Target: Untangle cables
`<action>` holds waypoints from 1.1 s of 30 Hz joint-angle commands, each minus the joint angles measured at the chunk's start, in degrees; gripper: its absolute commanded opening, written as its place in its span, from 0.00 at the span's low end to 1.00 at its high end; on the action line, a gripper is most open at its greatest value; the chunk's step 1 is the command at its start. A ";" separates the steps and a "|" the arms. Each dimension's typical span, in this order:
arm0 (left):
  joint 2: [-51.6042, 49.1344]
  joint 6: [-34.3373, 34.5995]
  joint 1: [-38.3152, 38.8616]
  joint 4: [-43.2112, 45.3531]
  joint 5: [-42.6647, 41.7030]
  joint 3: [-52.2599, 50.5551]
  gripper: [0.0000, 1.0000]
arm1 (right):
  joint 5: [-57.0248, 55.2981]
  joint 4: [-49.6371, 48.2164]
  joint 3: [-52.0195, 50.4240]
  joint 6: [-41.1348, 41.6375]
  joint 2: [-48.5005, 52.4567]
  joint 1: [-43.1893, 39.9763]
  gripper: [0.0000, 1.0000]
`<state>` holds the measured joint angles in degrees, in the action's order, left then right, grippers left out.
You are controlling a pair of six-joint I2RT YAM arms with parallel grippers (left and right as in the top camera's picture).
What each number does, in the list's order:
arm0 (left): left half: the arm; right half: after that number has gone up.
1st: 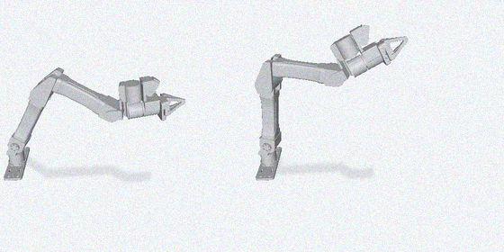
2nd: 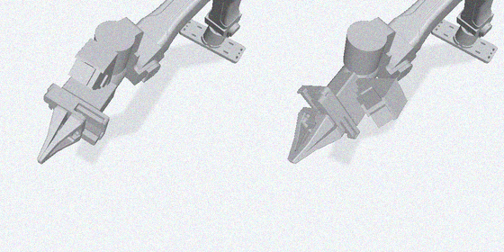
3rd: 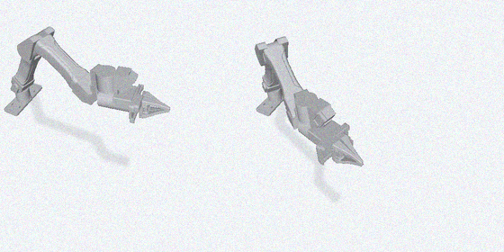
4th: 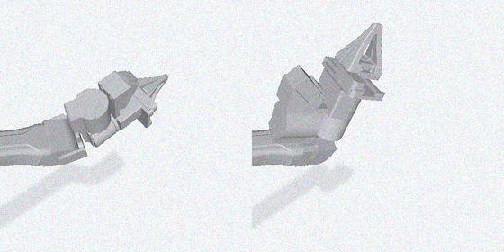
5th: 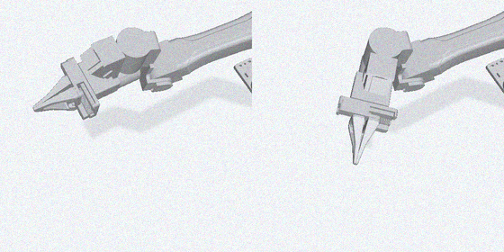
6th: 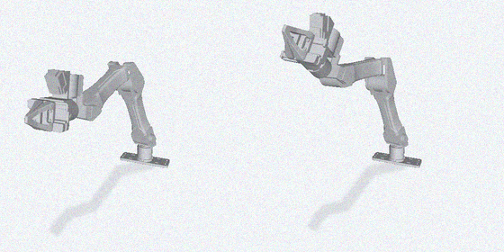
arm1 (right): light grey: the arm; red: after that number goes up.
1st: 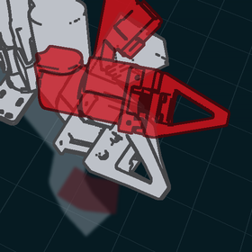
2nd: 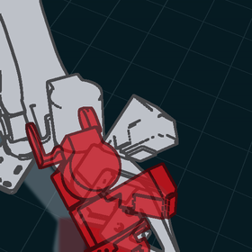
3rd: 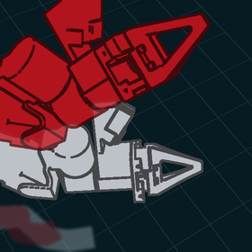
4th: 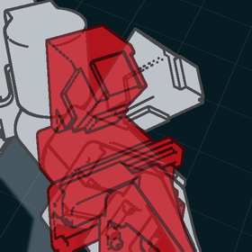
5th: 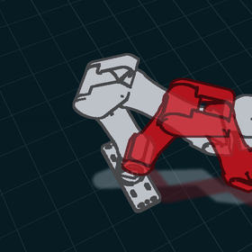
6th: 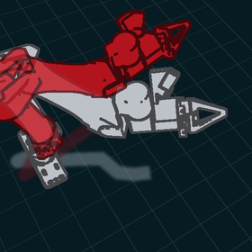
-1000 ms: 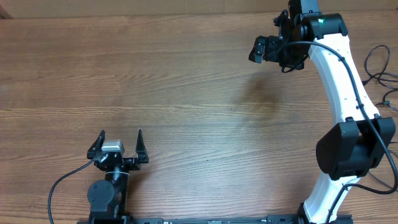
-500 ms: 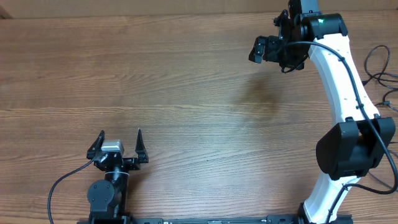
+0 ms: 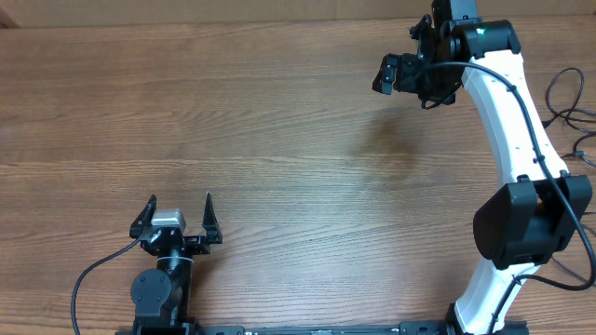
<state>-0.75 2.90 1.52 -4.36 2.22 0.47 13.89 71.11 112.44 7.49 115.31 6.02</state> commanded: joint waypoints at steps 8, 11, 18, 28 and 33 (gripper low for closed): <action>0.55 0.52 0.33 0.07 0.76 -0.17 1.00 | -0.57 -0.31 1.20 -0.33 -1.40 -0.13 1.00; 0.55 0.52 0.33 0.07 0.76 -0.17 1.00 | -0.57 -0.31 1.20 -0.31 -1.40 -0.13 1.00; 0.55 0.52 0.33 0.07 0.76 -0.17 1.00 | -0.55 -0.31 1.20 -0.31 -1.40 -0.13 1.00; 0.55 0.52 0.33 0.07 0.76 -0.17 1.00 | -0.55 -0.31 1.20 -0.33 -1.40 -0.13 1.00; 0.55 0.52 0.33 0.07 0.76 -0.17 1.00 | -0.55 -0.31 1.20 -0.33 -1.40 -0.13 1.00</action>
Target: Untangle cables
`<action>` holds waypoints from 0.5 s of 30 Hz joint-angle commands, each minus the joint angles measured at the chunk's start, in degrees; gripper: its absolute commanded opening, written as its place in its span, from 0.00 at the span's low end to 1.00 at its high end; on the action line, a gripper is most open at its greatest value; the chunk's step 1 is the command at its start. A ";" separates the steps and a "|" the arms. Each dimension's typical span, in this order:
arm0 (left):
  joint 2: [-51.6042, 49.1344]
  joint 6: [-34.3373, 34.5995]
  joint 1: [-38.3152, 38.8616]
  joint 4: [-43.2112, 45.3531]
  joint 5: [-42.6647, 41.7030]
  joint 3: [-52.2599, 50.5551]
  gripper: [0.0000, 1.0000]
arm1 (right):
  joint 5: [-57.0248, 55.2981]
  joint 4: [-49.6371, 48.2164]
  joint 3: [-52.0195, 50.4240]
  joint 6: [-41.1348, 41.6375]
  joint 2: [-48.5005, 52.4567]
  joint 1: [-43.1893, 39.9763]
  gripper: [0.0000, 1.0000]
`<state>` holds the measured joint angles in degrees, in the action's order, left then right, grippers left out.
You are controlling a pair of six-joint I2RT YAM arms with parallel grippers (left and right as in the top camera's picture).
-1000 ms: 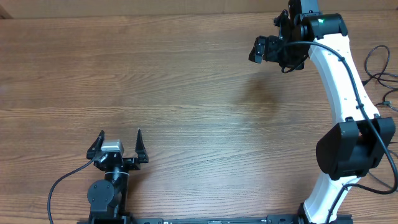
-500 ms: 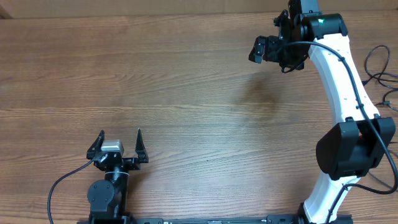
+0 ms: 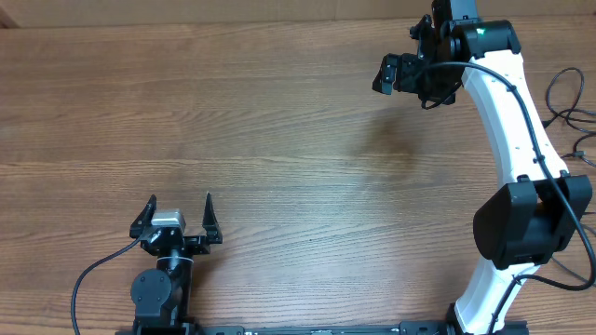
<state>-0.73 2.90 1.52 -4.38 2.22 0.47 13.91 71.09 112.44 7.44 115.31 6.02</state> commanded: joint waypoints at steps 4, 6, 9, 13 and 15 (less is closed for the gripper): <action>0.52 0.52 0.33 0.09 0.76 -0.17 1.00 | -0.59 -0.28 1.20 -0.28 -1.40 -0.13 1.00; 0.52 0.52 0.33 0.09 0.76 -0.17 1.00 | -0.59 -0.28 1.20 -0.26 -1.40 -0.13 1.00; 0.52 0.52 0.33 0.09 0.76 -0.17 1.00 | -0.59 -0.26 1.20 -0.28 -1.42 -0.13 1.00; 0.52 0.52 0.33 0.09 0.76 -0.17 1.00 | -0.61 -0.26 1.20 -0.28 -1.66 -0.13 1.00; 0.50 0.50 0.33 0.09 0.76 -0.17 1.00 | -0.59 -0.26 1.20 -0.26 -2.23 -0.13 1.00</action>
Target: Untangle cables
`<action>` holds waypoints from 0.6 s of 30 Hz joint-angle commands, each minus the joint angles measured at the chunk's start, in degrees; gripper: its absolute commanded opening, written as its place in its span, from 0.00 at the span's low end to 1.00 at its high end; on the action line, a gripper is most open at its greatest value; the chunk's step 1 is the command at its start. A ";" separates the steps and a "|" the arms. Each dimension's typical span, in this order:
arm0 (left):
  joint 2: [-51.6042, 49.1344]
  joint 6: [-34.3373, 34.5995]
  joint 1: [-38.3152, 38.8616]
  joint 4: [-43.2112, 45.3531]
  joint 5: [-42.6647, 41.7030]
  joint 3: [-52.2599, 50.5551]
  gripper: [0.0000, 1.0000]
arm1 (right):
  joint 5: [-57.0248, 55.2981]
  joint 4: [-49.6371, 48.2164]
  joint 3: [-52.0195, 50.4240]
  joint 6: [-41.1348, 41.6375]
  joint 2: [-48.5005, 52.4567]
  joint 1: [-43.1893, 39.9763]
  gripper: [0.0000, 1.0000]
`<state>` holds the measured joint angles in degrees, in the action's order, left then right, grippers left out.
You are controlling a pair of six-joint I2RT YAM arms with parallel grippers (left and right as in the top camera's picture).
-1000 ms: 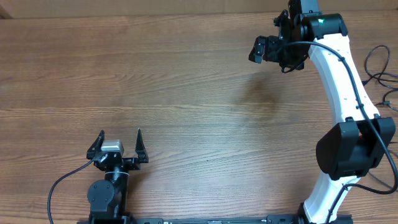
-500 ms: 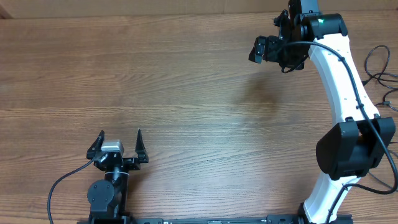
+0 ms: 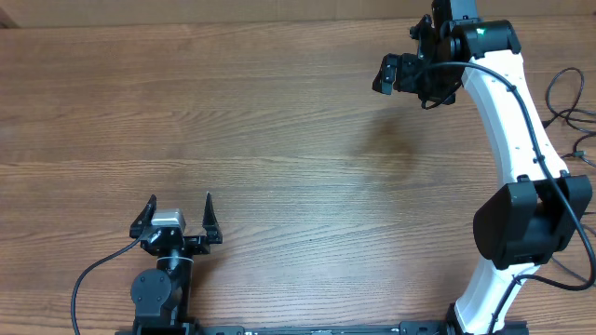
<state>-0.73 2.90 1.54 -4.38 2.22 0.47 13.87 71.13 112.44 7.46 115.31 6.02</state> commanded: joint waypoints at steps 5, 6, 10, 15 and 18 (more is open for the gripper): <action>0.50 0.52 0.31 0.09 0.76 -0.17 1.00 | -0.57 -0.15 1.20 -0.31 -6.16 -0.13 1.00; 0.52 0.52 0.31 0.09 0.76 -0.17 1.00 | -0.59 0.13 1.20 -0.31 -7.39 -0.13 1.00; 0.50 0.52 0.31 0.09 0.76 -0.17 1.00 | -2.78 0.13 1.20 -0.33 -12.26 -0.13 1.00; 0.50 0.52 0.31 0.09 0.76 -0.17 1.00 | -6.34 -0.39 1.20 -0.31 -17.92 -0.13 1.00; 0.50 0.52 0.31 0.09 0.76 -0.17 0.99 | -7.21 -0.76 1.09 -0.31 -21.40 -0.13 1.00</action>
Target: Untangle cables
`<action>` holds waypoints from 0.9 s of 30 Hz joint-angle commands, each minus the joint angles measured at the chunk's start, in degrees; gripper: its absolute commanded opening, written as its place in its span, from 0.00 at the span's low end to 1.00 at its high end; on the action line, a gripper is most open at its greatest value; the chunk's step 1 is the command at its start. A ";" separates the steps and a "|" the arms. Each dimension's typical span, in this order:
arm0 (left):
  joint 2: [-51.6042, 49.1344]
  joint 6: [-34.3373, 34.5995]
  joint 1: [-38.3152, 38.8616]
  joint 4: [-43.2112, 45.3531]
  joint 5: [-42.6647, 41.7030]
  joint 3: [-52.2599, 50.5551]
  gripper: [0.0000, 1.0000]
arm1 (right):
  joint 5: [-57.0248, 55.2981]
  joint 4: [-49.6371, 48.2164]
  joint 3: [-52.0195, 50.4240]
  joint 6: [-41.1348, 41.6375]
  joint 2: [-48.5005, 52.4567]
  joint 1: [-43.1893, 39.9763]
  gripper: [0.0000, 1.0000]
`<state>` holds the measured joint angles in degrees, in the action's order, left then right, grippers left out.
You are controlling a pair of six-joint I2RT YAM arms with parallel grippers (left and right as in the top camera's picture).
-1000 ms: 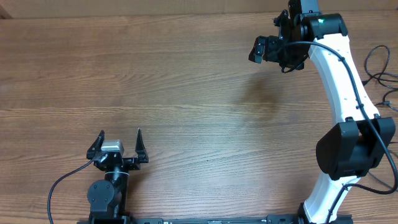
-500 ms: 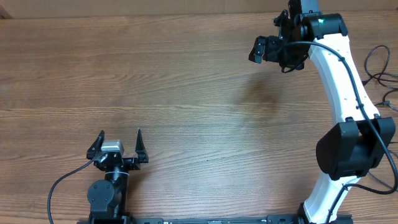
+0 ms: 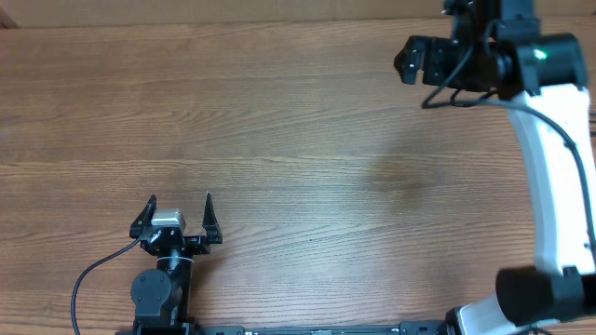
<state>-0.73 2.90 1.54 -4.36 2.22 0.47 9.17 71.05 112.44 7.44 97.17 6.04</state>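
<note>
No tangled cables show anywhere on the wooden table (image 3: pixel 279 140) in the overhead view. My left gripper (image 3: pixel 180 207) rests near the front left, open, its two fingers spread and nothing between them. My right gripper (image 3: pixel 406 61) hangs high over the far right of the table, pointing left. Its fingers form one dark block, so their spacing is unreadable. The white right arm (image 3: pixel 549 158) runs down the right edge.
A black lead (image 3: pixel 93 274) curls from the left arm's base at the front left. The right arm's own wires (image 3: pixel 456 93) loop under its wrist. The table's far edge (image 3: pixel 233 22) lies along the top.
The right arm has swung to the right and a little farther back, its gripper now nearer the far right corner. It covers the loose cables seen at the right edge. The left arm has not moved.
At all three earlier moments both arms stood still, the right gripper raised over the far right of the table and dark cables lying at the right edge. Now the right arm stands farther right and those cables are out of sight.
</note>
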 commanded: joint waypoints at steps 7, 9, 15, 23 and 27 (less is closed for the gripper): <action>0.50 0.52 0.31 0.07 0.76 -0.17 1.00 | -2.54 -11.78 -9.38 -0.28 -15.04 -0.15 1.00; 0.50 0.50 0.31 0.07 0.76 -0.17 1.00 | -2.54 -17.22 -15.37 -0.28 -19.26 -0.15 1.00; 0.48 0.52 0.31 0.07 0.76 -0.17 1.00 | -2.54 -38.29 -36.39 -0.28 -32.57 -0.15 1.00; 0.48 0.52 0.31 0.07 0.76 -0.17 1.00 | -2.54 -65.07 -65.37 -0.26 -49.86 -0.15 1.00; 0.48 0.52 0.31 0.07 0.76 -0.17 1.00 | -2.56 -74.79 -78.29 -0.26 -57.81 -0.15 1.00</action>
<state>-0.73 2.92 1.52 -4.34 2.39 0.47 7.14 0.54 41.50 7.42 44.45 6.02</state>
